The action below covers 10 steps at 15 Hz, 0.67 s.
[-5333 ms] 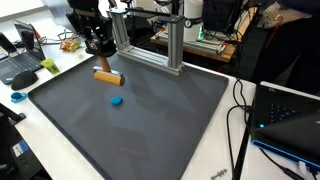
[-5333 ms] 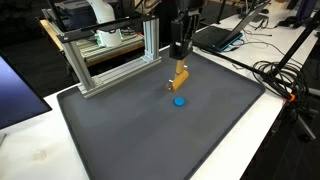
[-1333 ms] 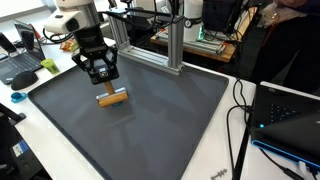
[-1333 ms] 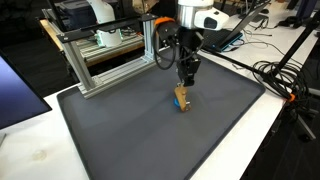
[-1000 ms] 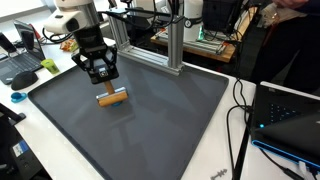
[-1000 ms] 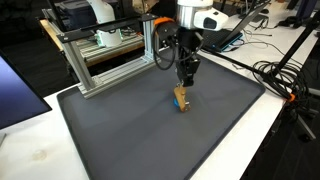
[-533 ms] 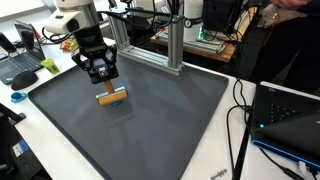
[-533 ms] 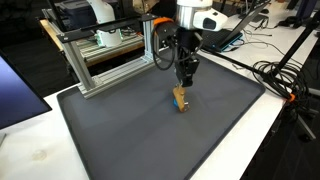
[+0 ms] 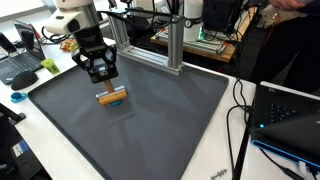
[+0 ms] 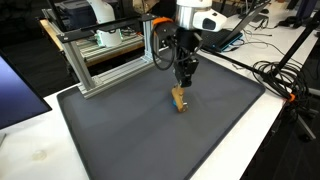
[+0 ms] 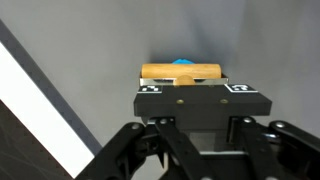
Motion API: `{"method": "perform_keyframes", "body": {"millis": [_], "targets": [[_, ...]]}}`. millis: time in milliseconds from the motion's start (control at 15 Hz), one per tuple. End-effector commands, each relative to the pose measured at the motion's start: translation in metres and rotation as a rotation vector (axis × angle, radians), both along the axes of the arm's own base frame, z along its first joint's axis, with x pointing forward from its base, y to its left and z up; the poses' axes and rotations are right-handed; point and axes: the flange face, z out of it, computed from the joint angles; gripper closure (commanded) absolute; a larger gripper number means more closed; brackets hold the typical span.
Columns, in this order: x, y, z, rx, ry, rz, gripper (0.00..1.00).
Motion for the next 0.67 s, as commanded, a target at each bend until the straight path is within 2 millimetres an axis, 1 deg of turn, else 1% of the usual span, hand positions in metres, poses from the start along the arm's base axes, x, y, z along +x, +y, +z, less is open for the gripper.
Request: {"method": "perform_keyframes", "body": {"millis": [0,400,600], "targets": [[-0.0037,-0.011,-0.0287,-0.037,0.069,0.025,0.78],[-0.0044,-0.0101,-0.029,-0.052,0.074,0.037,0.78],[-0.0041,-0.0044,-0.027,-0.048,0.07,0.048,0.78]]}}
